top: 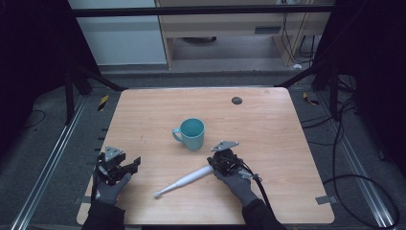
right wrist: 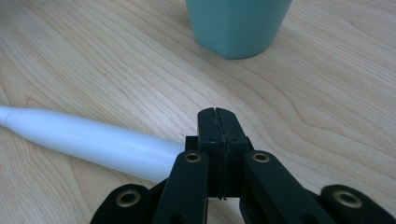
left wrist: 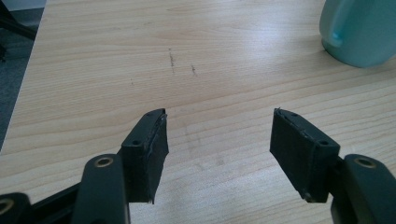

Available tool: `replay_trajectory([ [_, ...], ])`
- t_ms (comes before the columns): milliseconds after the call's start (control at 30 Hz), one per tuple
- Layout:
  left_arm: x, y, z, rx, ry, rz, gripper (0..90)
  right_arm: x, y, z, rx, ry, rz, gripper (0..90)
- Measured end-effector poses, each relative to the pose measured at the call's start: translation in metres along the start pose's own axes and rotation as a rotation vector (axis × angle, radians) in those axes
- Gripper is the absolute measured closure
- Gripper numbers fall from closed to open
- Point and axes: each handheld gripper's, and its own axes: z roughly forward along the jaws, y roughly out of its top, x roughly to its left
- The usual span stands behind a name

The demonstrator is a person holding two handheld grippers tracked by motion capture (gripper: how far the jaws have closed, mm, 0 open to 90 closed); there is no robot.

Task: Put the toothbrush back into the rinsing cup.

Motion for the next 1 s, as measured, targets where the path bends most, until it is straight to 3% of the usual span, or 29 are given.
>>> replay_trajectory([
  [367, 0.001, 0.0, -0.002, -0.011, 0.006, -0.012, 35.6, -0.001, -0.009, -0.007, 0.012, 0.002, 0.0, 90.0],
  [1000, 0.002, -0.001, -0.003, -0.023, 0.011, -0.037, 34.9, 0.01, -0.023, -0.018, 0.035, 0.031, -0.018, 89.9],
])
